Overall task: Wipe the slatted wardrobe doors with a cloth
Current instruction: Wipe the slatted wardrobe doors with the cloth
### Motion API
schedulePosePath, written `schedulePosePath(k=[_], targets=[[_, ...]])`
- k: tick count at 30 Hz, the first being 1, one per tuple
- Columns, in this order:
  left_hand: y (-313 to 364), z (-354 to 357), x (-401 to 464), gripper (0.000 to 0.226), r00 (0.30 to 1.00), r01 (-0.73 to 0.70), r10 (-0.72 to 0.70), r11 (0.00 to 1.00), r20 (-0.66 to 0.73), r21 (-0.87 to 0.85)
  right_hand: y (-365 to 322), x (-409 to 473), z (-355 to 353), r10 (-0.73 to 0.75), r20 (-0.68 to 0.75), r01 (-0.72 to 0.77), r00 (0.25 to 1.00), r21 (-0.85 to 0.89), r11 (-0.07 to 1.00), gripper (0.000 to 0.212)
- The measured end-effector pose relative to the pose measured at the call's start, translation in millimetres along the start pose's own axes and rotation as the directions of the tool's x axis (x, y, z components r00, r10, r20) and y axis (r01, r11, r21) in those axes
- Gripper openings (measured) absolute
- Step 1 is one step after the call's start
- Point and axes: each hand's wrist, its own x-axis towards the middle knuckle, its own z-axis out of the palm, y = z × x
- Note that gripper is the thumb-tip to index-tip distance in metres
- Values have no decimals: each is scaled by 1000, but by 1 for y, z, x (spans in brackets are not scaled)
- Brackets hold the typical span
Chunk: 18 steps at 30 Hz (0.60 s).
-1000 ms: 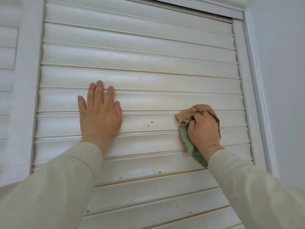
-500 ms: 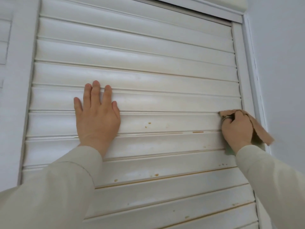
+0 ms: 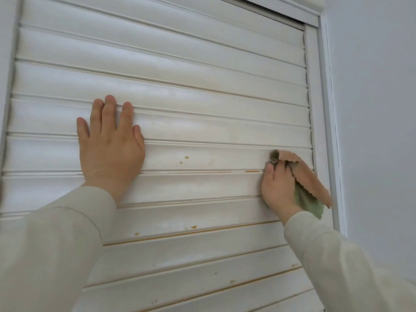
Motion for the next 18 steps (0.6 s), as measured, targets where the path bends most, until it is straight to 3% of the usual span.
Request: schedulePosePath(k=[2, 4, 6, 9, 13, 15, 18], targets=[[-1, 0, 0, 49, 1000, 3, -3, 1000, 7, -6, -10, -20, 12, -161, 77, 163, 984, -23, 986, 58], [-2, 0, 0, 49, 1000, -7, 7, 1000, -5, -14, -4, -22, 10, -215, 77, 219, 974, -53, 974, 63], [-2, 0, 0, 49, 1000, -17, 17, 1000, -14, -24, 17, -6, -2, -147, -4, 146, 989, -82, 986, 62], [-2, 1, -1, 49, 1000, -13, 12, 1000, -19, -23, 49, 23, -30, 108, -89, -113, 990, -50, 992, 43], [-1, 1, 0, 49, 1000, -7, 6, 999, -18, -32, 38, 21, -27, 174, -185, -167, 967, 52, 985, 27], [-1, 1, 0, 50, 1000, -4, 3, 999, -21, -38, 16, 2, -13, 86, -224, -74, 971, 64, 995, 20], [-2, 1, 0, 52, 1000, -4, 3, 999, -12, -38, -22, -35, 11, -235, -229, 255, 945, 63, 965, 30]])
